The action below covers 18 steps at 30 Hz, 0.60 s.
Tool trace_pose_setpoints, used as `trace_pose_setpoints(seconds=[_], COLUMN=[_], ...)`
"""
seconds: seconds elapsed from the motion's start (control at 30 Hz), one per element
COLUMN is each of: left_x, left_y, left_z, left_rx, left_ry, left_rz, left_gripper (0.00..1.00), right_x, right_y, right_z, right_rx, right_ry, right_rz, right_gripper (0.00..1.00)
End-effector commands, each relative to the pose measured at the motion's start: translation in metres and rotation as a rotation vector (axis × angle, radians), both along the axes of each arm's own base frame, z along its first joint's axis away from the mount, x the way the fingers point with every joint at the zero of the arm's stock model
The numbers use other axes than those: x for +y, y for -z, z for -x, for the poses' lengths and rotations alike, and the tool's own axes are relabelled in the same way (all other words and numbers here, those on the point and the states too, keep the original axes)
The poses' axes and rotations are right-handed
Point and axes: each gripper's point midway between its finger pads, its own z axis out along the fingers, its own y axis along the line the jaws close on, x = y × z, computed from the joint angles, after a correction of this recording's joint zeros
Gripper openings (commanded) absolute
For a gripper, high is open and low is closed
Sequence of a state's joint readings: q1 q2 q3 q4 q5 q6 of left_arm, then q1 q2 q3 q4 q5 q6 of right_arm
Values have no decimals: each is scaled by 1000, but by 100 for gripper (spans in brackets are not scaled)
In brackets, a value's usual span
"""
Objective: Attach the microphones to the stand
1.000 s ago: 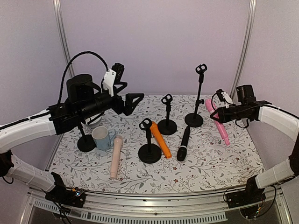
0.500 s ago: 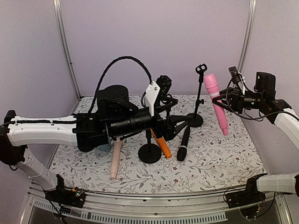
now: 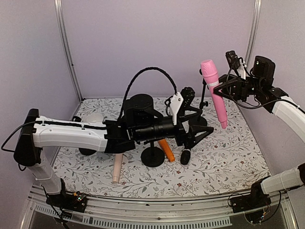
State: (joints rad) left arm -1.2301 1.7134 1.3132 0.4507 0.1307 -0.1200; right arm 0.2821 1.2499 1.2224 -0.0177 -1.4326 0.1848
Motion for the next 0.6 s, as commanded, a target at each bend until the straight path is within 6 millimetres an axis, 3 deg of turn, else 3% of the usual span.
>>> trace_pose_setpoints(seconds=[0.0,0.17,0.4,0.57], left_x=[1,-9,-20,-29], left_y=[-28,-29,-24,-24], left_z=[-11,-21,-64,-65], left_rx=[-45,-22,139,199], left_ry=[138,247,48,60], left_rz=[164,203,226,244], left_gripper=[85,81,82,78], right_x=[1,5,11,9], right_y=[-12,-8,-3,-3], right_z=[21,9,-55,-75], right_rx=[-19,4,22,21], right_ry=[-106,-56,256,357], right_rz=[-11,-5,27,40], right_gripper=[27,26,24,24])
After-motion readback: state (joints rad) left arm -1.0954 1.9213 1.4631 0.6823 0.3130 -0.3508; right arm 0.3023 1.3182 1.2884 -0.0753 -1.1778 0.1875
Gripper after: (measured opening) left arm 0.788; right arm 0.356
